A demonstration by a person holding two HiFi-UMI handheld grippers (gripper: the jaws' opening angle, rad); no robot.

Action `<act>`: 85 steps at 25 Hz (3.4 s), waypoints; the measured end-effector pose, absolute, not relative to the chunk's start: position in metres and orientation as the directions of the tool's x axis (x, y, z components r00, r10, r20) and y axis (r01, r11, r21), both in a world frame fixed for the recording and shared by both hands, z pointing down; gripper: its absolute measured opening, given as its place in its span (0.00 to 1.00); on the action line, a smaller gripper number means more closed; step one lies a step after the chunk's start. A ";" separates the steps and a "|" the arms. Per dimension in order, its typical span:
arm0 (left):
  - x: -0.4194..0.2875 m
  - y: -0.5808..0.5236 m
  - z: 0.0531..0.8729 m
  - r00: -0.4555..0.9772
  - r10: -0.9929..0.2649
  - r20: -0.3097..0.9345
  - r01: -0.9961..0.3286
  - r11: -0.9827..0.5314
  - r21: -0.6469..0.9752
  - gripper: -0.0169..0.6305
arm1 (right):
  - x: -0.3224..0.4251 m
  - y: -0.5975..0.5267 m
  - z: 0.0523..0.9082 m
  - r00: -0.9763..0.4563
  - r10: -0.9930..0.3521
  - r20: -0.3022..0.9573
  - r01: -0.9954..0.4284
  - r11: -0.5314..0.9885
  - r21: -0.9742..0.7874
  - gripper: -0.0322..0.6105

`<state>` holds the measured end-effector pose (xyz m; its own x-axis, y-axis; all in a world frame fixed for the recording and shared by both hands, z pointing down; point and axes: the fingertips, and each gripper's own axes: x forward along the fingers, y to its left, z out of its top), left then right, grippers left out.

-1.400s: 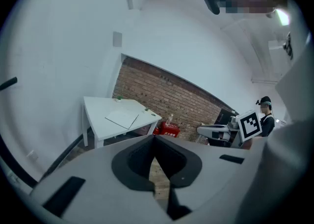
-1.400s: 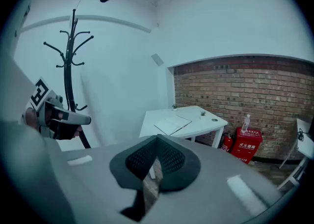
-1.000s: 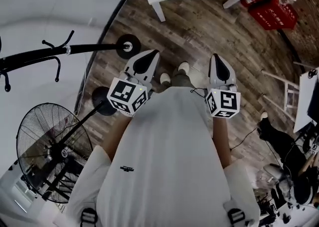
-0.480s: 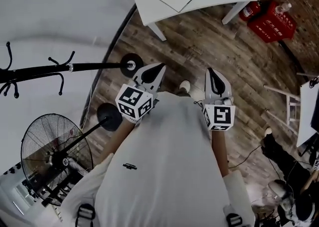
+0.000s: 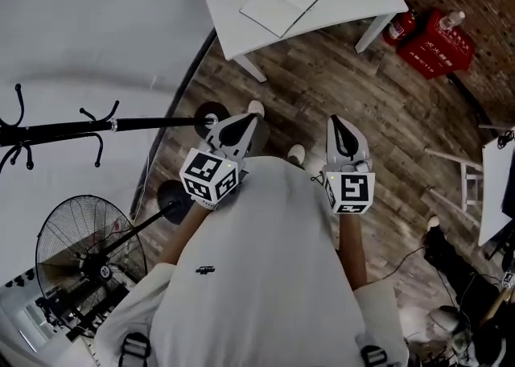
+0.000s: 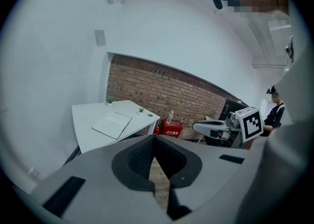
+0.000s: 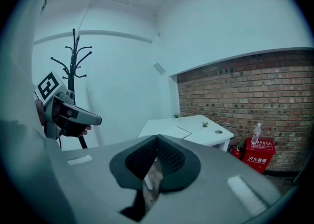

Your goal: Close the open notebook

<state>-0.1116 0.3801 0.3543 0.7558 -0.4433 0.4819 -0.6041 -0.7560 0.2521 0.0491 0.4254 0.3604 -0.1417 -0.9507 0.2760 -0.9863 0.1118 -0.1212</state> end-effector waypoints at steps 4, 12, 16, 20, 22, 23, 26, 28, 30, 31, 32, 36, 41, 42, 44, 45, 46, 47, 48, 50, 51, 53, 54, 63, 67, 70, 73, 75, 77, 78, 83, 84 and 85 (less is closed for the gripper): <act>-0.105 0.366 0.366 0.772 -0.426 0.472 -0.589 -0.758 0.281 0.04 | 0.047 0.417 0.371 -0.137 -0.946 0.294 -0.986 0.102 -0.131 0.07; -0.073 0.302 0.371 0.828 -0.350 0.438 -0.506 -0.801 0.318 0.04 | 0.049 0.366 0.382 -0.091 -0.935 0.343 -0.989 0.044 -0.143 0.07; -0.070 0.248 0.374 0.835 -0.338 0.433 -0.501 -0.793 0.347 0.04 | 0.052 0.315 0.382 -0.082 -0.930 0.358 -0.989 0.030 -0.148 0.07; -0.076 0.195 0.381 0.835 -0.310 0.455 -0.497 -0.779 0.383 0.04 | 0.050 0.257 0.376 -0.074 -0.930 0.360 -0.985 0.013 -0.170 0.07; -0.077 0.165 0.376 0.841 -0.314 0.441 -0.495 -0.775 0.392 0.04 | 0.052 0.228 0.372 -0.066 -0.930 0.362 -0.983 -0.001 -0.181 0.07; -0.076 0.150 0.374 0.844 -0.313 0.436 -0.493 -0.775 0.396 0.04 | 0.054 0.213 0.371 -0.058 -0.930 0.363 -0.983 -0.011 -0.186 0.07; -0.074 0.109 0.371 0.852 -0.301 0.428 -0.480 -0.775 0.411 0.04 | 0.055 0.173 0.370 -0.037 -0.926 0.376 -0.981 -0.037 -0.189 0.07; -0.074 0.086 0.369 0.866 -0.279 0.416 -0.457 -0.779 0.429 0.04 | 0.048 0.146 0.368 -0.042 -0.921 0.387 -0.986 -0.025 -0.168 0.07; -0.074 0.070 0.368 0.882 -0.243 0.403 -0.425 -0.781 0.457 0.04 | 0.039 0.121 0.364 -0.053 -0.918 0.394 -0.989 -0.006 -0.146 0.07; -0.075 0.062 0.368 0.887 -0.232 0.399 -0.415 -0.779 0.470 0.04 | 0.035 0.109 0.363 -0.059 -0.916 0.397 -0.990 0.003 -0.141 0.07; -0.078 0.054 0.370 0.889 -0.232 0.395 -0.416 -0.772 0.482 0.04 | 0.031 0.099 0.363 -0.064 -0.914 0.401 -0.990 0.009 -0.138 0.07; -0.092 0.013 0.374 0.883 -0.288 0.372 -0.454 -0.725 0.517 0.04 | 0.025 0.065 0.366 -0.063 -0.906 0.418 -0.993 0.013 -0.122 0.07; -0.091 -0.011 0.374 0.879 -0.306 0.367 -0.465 -0.725 0.508 0.04 | 0.034 0.050 0.368 -0.056 -0.901 0.430 -0.991 -0.003 -0.136 0.07; -0.089 -0.013 0.374 0.877 -0.311 0.366 -0.468 -0.724 0.507 0.04 | 0.037 0.050 0.368 -0.060 -0.899 0.433 -0.990 -0.004 -0.144 0.07; -0.084 -0.018 0.374 0.873 -0.320 0.369 -0.476 -0.724 0.498 0.04 | 0.046 0.046 0.369 -0.062 -0.899 0.433 -0.987 -0.009 -0.158 0.07; -0.081 -0.020 0.375 0.870 -0.324 0.372 -0.481 -0.725 0.493 0.04 | 0.050 0.044 0.370 -0.063 -0.900 0.432 -0.987 -0.008 -0.161 0.07; -0.077 -0.020 0.375 0.867 -0.326 0.376 -0.484 -0.726 0.488 0.04 | 0.054 0.042 0.370 -0.069 -0.901 0.429 -0.987 0.000 -0.160 0.07; -0.074 -0.019 0.376 0.866 -0.325 0.380 -0.486 -0.728 0.484 0.04 | 0.058 0.041 0.370 -0.079 -0.902 0.425 -0.987 0.012 -0.158 0.07; -0.072 -0.017 0.377 0.865 -0.321 0.386 -0.486 -0.731 0.479 0.04 | 0.061 0.040 0.371 -0.090 -0.901 0.424 -0.987 0.025 -0.156 0.07; -0.067 -0.012 0.379 0.862 -0.310 0.401 -0.485 -0.736 0.473 0.04 | 0.070 0.038 0.374 -0.101 -0.898 0.429 -0.987 0.035 -0.158 0.07; -0.065 -0.011 0.381 0.859 -0.308 0.409 -0.488 -0.736 0.470 0.04 | 0.076 0.037 0.374 -0.100 -0.898 0.429 -0.986 0.033 -0.162 0.07; -0.060 -0.013 0.384 0.850 -0.313 0.423 -0.499 -0.737 0.457 0.04 | 0.089 0.033 0.372 -0.091 -0.904 0.418 -0.984 0.018 -0.175 0.07; -0.058 -0.015 0.385 0.846 -0.318 0.428 -0.505 -0.738 0.448 0.04 | 0.094 0.032 0.372 -0.084 -0.907 0.412 -0.983 0.009 -0.182 0.07; -0.035 -0.020 0.380 0.831 -0.338 0.442 -0.525 -0.738 0.423 0.04 | 0.120 0.033 0.377 -0.095 -0.912 0.400 -0.978 0.010 -0.208 0.07; -0.029 -0.019 0.382 0.825 -0.344 0.447 -0.536 -0.727 0.429 0.04 | 0.120 0.030 0.381 -0.120 -0.910 0.397 -0.976 0.036 -0.213 0.07; -0.024 -0.019 0.383 0.822 -0.345 0.453 -0.540 -0.724 0.428 0.04 | 0.120 0.027 0.378 -0.139 -0.916 0.376 -0.973 0.055 -0.224 0.14; -0.020 -0.018 0.384 0.819 -0.343 0.460 -0.543 -0.723 0.427 0.04 | 0.124 0.024 0.373 -0.142 -0.928 0.346 -0.971 0.062 -0.232 0.37; -0.017 -0.018 0.384 0.816 -0.342 0.465 -0.545 -0.724 0.423 0.04 | 0.127 0.022 0.370 -0.144 -0.934 0.327 -0.968 0.064 -0.242 0.45; -0.014 -0.018 0.386 0.814 -0.340 0.471 -0.546 -0.726 0.419 0.04 | 0.131 0.021 0.372 -0.145 -0.934 0.327 -0.967 0.064 -0.247 0.46; -0.012 -0.018 0.386 0.813 -0.339 0.473 -0.546 -0.726 0.417 0.04 | 0.134 0.020 0.373 -0.143 -0.933 0.330 -0.967 0.061 -0.248 0.46; -0.001 -0.023 0.387 0.809 -0.336 0.483 -0.545 -0.738 0.399 0.04 | 0.148 0.013 0.383 -0.139 -0.929 0.343 -0.963 0.047 -0.265 0.46; 0.002 -0.024 0.388 0.807 -0.334 0.487 -0.545 -0.739 0.397 0.04 | 0.151 0.012 0.387 -0.139 -0.927 0.348 -0.962 0.043 -0.270 0.46; 0.004 -0.025 0.389 0.805 -0.333 0.490 -0.546 -0.739 0.395 0.04 | 0.155 0.010 0.391 -0.139 -0.925 0.355 -0.961 0.039 -0.274 0.46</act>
<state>0.0042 -0.0250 0.3893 0.8055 -0.3334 0.4900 -0.5461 -0.7387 0.3952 0.1545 0.0100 0.3911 -0.1389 -0.9245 0.3549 -0.9610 0.0393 -0.2737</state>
